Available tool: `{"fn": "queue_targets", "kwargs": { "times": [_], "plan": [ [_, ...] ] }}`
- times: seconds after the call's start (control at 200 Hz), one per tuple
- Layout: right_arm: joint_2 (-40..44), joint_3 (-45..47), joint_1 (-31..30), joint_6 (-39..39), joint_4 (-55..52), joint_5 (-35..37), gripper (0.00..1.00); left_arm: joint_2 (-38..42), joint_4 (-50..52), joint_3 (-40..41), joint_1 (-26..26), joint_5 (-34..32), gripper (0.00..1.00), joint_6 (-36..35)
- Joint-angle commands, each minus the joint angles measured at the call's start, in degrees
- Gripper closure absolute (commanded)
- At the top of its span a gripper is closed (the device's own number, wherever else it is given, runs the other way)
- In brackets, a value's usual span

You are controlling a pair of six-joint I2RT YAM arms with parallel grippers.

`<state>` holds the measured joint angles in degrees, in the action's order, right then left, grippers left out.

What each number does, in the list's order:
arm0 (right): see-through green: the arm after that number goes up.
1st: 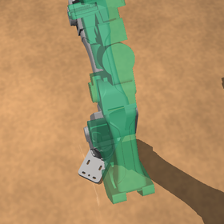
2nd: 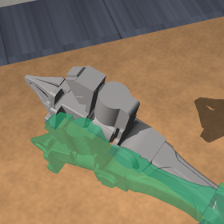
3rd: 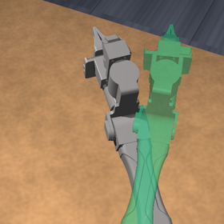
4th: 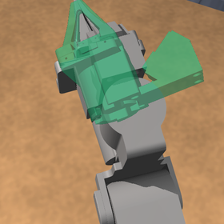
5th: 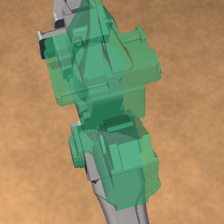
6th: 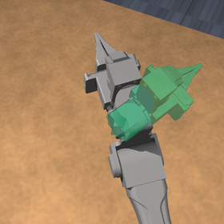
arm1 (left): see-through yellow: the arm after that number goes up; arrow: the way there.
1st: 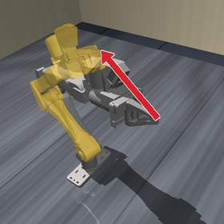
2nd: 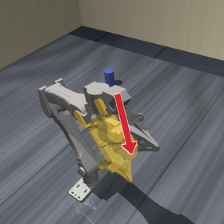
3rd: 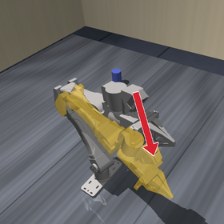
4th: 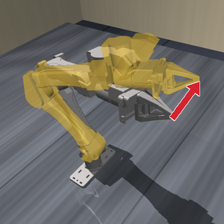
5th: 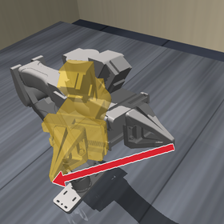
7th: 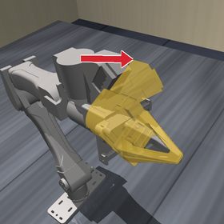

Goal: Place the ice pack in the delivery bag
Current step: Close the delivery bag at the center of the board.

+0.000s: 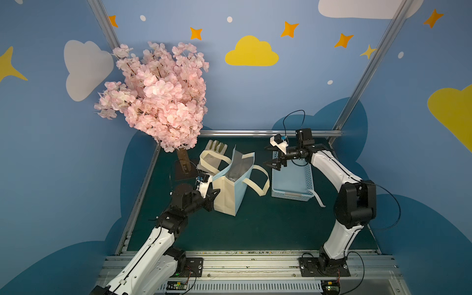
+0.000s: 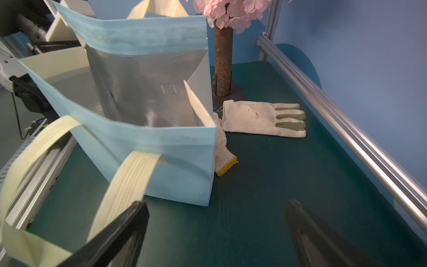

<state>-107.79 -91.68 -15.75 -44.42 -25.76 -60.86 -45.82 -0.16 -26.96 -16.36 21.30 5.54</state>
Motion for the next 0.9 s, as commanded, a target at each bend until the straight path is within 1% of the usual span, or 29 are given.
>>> {"fn": "queue_targets", "kwargs": {
  "times": [0.0, 0.065, 0.135, 0.225, 0.295, 0.33, 0.355, 0.4, 0.405, 0.441, 0.446, 0.456, 0.461, 0.596, 0.681, 0.771, 0.836, 0.891],
  "plan": [
    [-4.0, -5.7, -1.6, -1.1, -3.0, -3.6, 0.02, -0.3, -4.3, 0.9, 3.3, 5.5, 0.97, -1.4],
    [-6.3, -8.7, -2.6, -1.4, -4.2, -4.4, 0.03, -1.0, -5.1, 1.3, 4.9, 6.4, 0.97, -2.3],
    [-8.0, -10.7, -4.3, -1.5, -5.4, -5.3, 0.10, -1.7, -6.0, 1.2, 6.6, 7.4, 0.97, -2.8],
    [-8.2, -9.6, -6.0, -0.9, -4.4, -5.4, 0.18, -3.1, -7.5, 1.0, 8.6, 9.4, 0.97, -3.1],
    [-7.9, -8.6, -7.3, -0.7, -4.3, -5.5, 0.29, -4.1, -9.0, 0.8, 9.9, 11.6, 0.97, -3.5],
    [-7.8, -8.6, -7.8, -0.5, -4.9, -5.8, 0.40, -4.7, -9.4, 0.7, 10.4, 12.5, 0.97, -3.8],
    [-7.6, -8.6, -8.1, -0.4, -5.6, -5.8, 0.50, -5.1, -9.5, 0.5, 10.6, 13.2, 0.97, -4.0],
    [-6.9, -8.6, -8.6, -0.3, -7.3, -5.3, 0.71, -6.0, -9.6, 0.0, 11.3, 14.9, 0.97, -4.8],
    [-6.8, -8.6, -8.6, -0.3, -7.5, -5.2, 0.73, -6.1, -9.6, 0.0, 11.4, 15.0, 0.97, -5.0],
    [-5.8, -8.2, -8.7, 0.2, -8.6, -4.8, 0.92, -6.9, -9.2, -0.7, 12.1, 16.6, 0.97, -5.8],
    [-5.7, -8.1, -8.7, 0.3, -8.8, -4.7, 0.94, -6.9, -9.1, -0.8, 12.1, 16.8, 0.97, -5.8],
    [-5.3, -7.8, -8.8, 0.4, -9.0, -4.5, 0.99, -7.2, -9.0, -1.1, 12.3, 17.2, 0.97, -6.0],
    [-5.0, -7.6, -8.8, 0.6, -9.1, -4.4, 1.00, -7.3, -9.0, -1.2, 12.3, 17.5, 0.97, -6.1],
    [3.4, 1.5, -8.5, 1.9, -9.2, -1.0, 1.00, -10.0, -6.0, -4.7, 14.5, 24.7, 0.97, -9.8],
    [9.7, 7.8, -8.4, 3.8, -9.4, 0.5, 1.00, -12.1, -1.8, -7.6, 15.0, 29.7, 0.97, -13.8],
    [15.3, 12.3, -8.3, 5.8, -10.5, 2.1, 1.00, -14.4, 2.3, -10.1, 15.3, 34.0, 0.97, -17.9],
    [17.7, 14.5, -8.0, 7.1, -10.4, 3.1, 1.00, -16.3, 4.1, -11.2, 15.2, 37.2, 0.97, -20.4],
    [17.9, 15.4, -7.7, 7.6, -10.2, 4.5, 1.00, -18.2, 5.3, -12.2, 15.3, 40.0, 0.97, -23.4]
  ]
}}
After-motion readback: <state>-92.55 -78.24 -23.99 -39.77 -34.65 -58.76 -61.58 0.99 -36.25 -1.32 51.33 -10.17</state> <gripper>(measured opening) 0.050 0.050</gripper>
